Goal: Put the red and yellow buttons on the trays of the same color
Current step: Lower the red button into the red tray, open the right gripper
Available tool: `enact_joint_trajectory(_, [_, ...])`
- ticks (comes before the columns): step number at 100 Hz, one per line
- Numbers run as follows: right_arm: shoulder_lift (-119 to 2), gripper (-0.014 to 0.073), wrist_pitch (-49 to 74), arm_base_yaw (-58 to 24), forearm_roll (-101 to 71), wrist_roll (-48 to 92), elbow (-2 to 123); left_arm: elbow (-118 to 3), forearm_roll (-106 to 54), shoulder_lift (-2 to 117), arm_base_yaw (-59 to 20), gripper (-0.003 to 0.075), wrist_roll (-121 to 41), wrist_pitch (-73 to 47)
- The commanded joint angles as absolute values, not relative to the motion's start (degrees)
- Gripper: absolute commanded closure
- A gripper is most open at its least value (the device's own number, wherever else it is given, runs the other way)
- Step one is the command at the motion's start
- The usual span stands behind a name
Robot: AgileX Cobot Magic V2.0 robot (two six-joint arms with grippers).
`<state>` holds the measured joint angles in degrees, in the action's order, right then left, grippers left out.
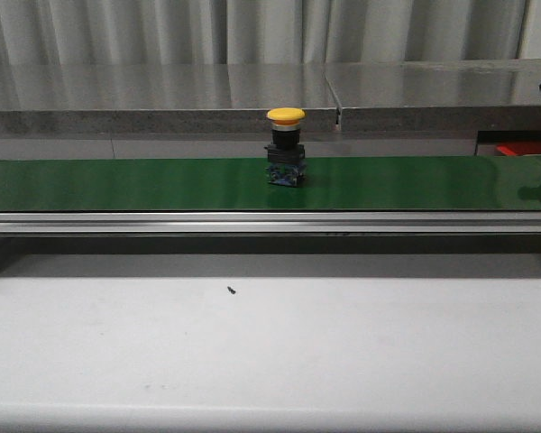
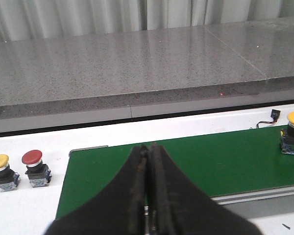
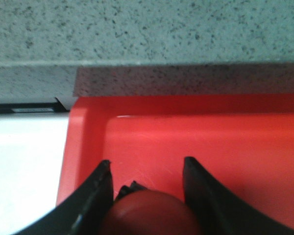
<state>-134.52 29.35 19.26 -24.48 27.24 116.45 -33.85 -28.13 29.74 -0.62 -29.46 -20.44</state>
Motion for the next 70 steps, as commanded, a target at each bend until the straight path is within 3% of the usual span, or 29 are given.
enact_joint_trajectory(1, [-130.8,0.0441,25.3,19.6,-25.0,27.3,118.5,-35.3,-28.9,29.9,-0.9,0.0739,-29.5,-16.3])
enact_joint_trajectory(44, [-133.1,0.0431,24.9,19.6,-25.0,27.3,118.5,-35.3,-28.9,29.9,-0.9,0.0739,-29.5,-16.3])
enact_joint_trajectory(51, [-133.1,0.0368,25.0,19.6,-25.0,27.3,118.5,-35.3,-28.9,29.9,-0.9,0.0739,-29.5,-16.3])
enact_joint_trajectory(70, [-133.1,0.0048,25.4,19.6,-25.0,27.3,118.5,-35.3,-28.9,29.9,-0.9,0.0739,-29.5,-16.3])
